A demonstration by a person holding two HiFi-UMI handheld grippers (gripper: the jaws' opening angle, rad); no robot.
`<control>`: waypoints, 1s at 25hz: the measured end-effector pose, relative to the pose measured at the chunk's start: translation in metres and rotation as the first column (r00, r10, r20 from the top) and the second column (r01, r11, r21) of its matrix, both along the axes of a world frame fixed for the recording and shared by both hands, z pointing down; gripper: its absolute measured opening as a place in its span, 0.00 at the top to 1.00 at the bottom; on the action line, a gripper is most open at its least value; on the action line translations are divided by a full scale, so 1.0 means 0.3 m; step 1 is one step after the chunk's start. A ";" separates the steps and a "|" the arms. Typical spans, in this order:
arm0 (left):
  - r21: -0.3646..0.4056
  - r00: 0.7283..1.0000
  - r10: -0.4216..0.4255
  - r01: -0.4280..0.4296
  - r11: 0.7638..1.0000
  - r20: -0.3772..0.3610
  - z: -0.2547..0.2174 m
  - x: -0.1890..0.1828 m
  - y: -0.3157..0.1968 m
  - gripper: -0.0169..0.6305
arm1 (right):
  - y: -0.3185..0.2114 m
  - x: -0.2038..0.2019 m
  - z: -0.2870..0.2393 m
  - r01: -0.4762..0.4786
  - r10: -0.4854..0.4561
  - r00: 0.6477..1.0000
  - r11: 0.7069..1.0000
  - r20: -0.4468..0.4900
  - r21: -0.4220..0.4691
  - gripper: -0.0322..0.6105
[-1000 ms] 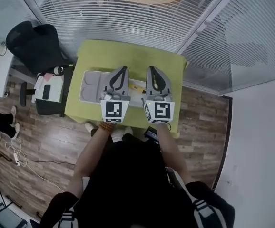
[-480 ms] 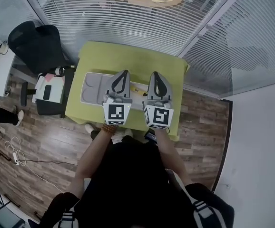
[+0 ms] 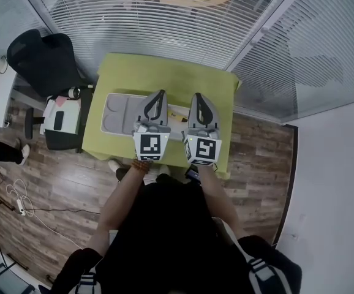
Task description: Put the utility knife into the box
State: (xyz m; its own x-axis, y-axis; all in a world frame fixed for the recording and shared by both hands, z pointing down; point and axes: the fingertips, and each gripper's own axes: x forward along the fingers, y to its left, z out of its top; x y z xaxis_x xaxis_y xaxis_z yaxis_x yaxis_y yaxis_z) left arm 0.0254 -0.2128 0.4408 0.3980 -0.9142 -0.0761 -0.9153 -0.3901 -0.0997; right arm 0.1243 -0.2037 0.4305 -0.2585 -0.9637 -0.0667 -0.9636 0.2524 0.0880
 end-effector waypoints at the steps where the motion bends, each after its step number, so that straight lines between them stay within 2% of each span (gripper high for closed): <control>1: 0.000 1.000 0.002 -0.002 1.000 -0.001 0.002 0.002 0.001 0.96 | 0.001 0.002 0.002 0.000 0.000 1.000 1.000 0.000 -0.001 0.95; 10: 0.003 1.000 0.001 -0.001 1.000 -0.004 0.002 0.015 0.004 0.96 | 0.006 0.048 0.008 -0.009 0.009 1.000 1.000 0.000 -0.003 0.95; 25: -0.010 1.000 0.019 -0.019 1.000 -0.022 0.012 0.042 0.028 0.96 | 0.027 0.241 0.024 -0.113 0.113 0.993 0.994 -0.040 -0.006 0.95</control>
State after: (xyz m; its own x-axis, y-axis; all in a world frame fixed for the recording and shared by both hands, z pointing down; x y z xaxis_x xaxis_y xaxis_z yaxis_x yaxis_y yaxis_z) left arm 0.0380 -0.2043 0.4444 0.4139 -0.9072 -0.0754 -0.9095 -0.4087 -0.0760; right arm 0.1965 -0.1957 0.4376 -0.1499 -0.9874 -0.0502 -0.9819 0.1427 0.1248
